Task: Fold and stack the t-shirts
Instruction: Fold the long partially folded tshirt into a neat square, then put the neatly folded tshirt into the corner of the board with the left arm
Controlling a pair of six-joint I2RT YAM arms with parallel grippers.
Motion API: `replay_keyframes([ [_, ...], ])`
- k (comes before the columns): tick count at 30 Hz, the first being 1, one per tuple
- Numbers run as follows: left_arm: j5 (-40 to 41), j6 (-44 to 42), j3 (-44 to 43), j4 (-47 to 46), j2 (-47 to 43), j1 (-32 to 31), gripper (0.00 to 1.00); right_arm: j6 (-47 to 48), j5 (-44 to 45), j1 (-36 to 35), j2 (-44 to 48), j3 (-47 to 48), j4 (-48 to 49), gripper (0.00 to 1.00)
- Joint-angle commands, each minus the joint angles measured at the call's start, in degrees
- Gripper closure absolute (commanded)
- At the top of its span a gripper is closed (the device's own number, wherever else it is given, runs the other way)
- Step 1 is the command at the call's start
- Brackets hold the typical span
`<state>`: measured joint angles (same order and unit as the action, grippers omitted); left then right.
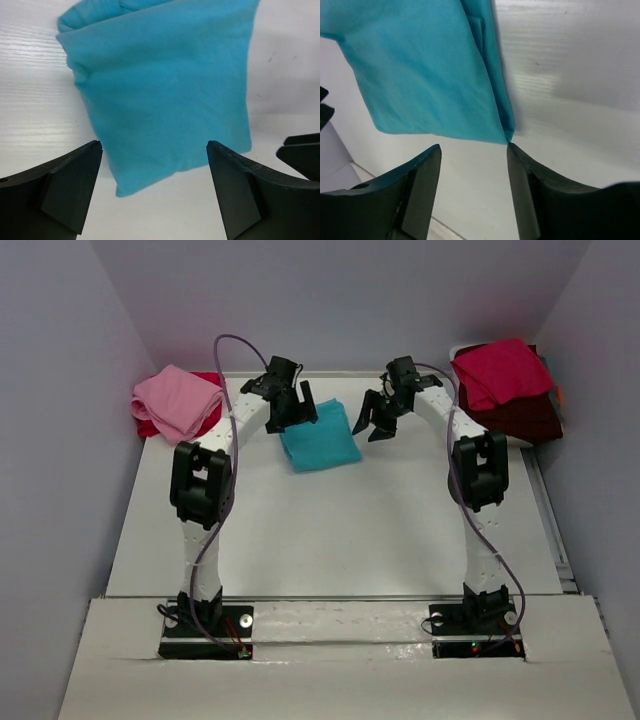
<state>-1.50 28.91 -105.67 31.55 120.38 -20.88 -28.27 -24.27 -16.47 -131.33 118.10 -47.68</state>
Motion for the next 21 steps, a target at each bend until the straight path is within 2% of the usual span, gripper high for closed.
replay_keyframes([
  [1,-1.3,-1.1,0.6,1.2,-6.9,-1.8,0.01,-0.4,-3.2,0.5,6.1,-3.7,2.8,0.46],
  [4,-3.0,-1.2,1.2,0.1,-7.6,-2.3,0.02,-0.6,-4.5,0.5,6.1,-4.5,2.8,0.62],
  [9,-5.8,-2.2,-2.1,1.0,-2.4,-2.3,0.03,-1.5,-7.0,0.5,4.4,-4.1,2.9,0.77],
  [15,-6.3,-3.4,-6.8,3.0,3.7,-2.3,0.03,-1.1,-9.6,0.0,0.2,-1.2,1.1,0.84],
  [21,-6.3,-3.4,-13.3,4.7,10.8,-1.0,0.03,-1.1,-12.2,-0.7,-4.5,2.7,0.0,0.86],
])
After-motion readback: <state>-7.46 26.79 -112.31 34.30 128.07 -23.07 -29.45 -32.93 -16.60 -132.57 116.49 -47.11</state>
